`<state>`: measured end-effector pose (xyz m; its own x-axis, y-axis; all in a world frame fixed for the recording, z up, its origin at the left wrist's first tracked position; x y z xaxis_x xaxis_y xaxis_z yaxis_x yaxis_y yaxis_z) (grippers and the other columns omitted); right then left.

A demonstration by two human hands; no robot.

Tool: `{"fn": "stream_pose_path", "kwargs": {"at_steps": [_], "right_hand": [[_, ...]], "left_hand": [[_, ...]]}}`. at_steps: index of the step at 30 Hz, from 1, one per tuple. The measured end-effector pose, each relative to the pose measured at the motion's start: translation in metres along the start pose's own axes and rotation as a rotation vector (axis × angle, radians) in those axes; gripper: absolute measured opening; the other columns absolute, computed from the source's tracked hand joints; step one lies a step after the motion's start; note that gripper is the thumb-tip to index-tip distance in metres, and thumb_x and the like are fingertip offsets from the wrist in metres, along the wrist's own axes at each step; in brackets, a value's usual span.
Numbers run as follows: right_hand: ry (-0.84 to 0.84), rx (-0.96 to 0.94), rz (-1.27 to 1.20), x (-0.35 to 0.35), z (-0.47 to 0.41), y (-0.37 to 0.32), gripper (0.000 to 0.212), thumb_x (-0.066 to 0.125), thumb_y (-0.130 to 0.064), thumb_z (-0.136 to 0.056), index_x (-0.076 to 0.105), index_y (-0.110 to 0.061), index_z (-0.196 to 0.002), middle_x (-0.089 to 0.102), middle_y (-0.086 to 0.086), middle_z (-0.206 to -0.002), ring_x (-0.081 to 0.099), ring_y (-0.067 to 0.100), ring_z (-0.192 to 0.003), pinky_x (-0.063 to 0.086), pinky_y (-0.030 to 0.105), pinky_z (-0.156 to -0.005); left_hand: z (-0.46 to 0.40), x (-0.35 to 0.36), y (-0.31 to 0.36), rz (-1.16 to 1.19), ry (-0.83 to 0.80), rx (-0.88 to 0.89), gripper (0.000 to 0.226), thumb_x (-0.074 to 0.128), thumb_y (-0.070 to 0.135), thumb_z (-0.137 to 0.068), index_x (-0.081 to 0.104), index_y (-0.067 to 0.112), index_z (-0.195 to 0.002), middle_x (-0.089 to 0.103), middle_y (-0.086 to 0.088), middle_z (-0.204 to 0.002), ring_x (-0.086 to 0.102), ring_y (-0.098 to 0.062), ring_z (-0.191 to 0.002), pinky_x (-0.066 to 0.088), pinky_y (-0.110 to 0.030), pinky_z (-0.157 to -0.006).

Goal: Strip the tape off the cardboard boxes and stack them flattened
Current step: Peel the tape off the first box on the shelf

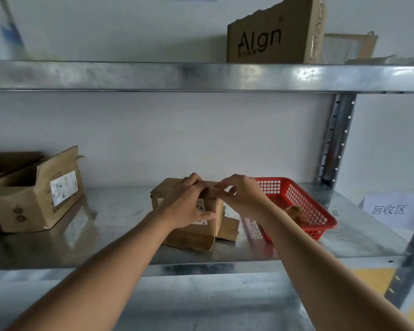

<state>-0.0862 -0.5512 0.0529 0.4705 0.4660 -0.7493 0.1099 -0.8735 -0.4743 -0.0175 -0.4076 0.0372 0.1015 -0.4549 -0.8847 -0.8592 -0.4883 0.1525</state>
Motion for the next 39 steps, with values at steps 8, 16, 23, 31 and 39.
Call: {"fn": "stream_pose_path", "kwargs": {"at_steps": [8, 16, 23, 31, 39], "right_hand": [[-0.205, 0.073, 0.138, 0.027, -0.015, -0.008, 0.03, 0.061, -0.042, -0.101, 0.069, -0.02, -0.119, 0.051, 0.003, -0.127, 0.061, 0.021, -0.103, 0.047, 0.028, -0.084], [-0.257, 0.062, 0.243, 0.034, -0.025, -0.027, 0.058, 0.079, -0.062, -0.079, 0.059, -0.023, -0.116, 0.046, -0.003, -0.118, 0.052, 0.017, -0.101, 0.045, 0.028, -0.079], [-0.216, 0.045, 0.245, 0.037, -0.034, -0.029, 0.067, 0.092, -0.053, -0.067, 0.048, -0.029, -0.111, 0.053, -0.005, -0.112, 0.054, 0.014, -0.095, 0.046, 0.022, -0.07], [-0.146, 0.021, 0.239, 0.034, -0.03, -0.035, 0.065, 0.094, -0.053, -0.064, 0.047, -0.034, -0.106, 0.056, -0.007, -0.103, 0.056, 0.017, -0.093, 0.039, 0.025, -0.064], [0.039, 0.002, 0.134, 0.026, -0.027, -0.043, 0.058, 0.099, -0.034, -0.061, 0.078, -0.018, -0.112, 0.054, -0.007, -0.106, 0.055, 0.016, -0.097, 0.033, 0.008, -0.067]], "left_hand": [[0.016, -0.019, -0.07, -0.176, -0.122, -0.212, 0.107, 0.052, 0.099, -0.065, 0.046, 0.032, -0.147, 0.044, 0.011, -0.129, 0.049, -0.016, -0.125, 0.031, -0.045, -0.117], [0.023, -0.033, -0.087, -0.026, -0.093, -0.206, 0.069, 0.079, 0.068, -0.075, 0.056, 0.03, -0.128, 0.046, 0.016, -0.119, 0.041, -0.015, -0.118, 0.049, -0.038, -0.095], [0.024, -0.042, -0.084, 0.006, -0.002, -0.164, 0.072, 0.091, 0.06, -0.064, 0.044, 0.032, -0.112, 0.04, 0.011, -0.114, 0.042, -0.014, -0.109, 0.044, -0.031, -0.081], [0.034, -0.057, -0.09, 0.207, 0.147, -0.175, 0.056, 0.065, 0.077, -0.08, 0.063, 0.022, -0.09, 0.047, 0.008, -0.1, 0.056, -0.008, -0.086, 0.047, -0.027, -0.073], [0.024, -0.064, -0.118, 0.448, -0.052, -0.518, 0.033, 0.068, 0.033, -0.085, 0.064, 0.004, -0.07, 0.049, 0.007, -0.095, 0.048, -0.003, -0.093, 0.036, -0.019, -0.074]]}}
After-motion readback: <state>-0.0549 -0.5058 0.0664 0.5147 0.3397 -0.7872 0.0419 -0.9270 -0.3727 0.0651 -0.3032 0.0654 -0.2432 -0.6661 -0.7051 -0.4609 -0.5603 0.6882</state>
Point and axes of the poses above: each hand's wrist, its own z-axis away from the middle knuckle, its own x-axis out of the palm, y = z × x, the point moved 7 cm from there along -z, towards the middle knuckle
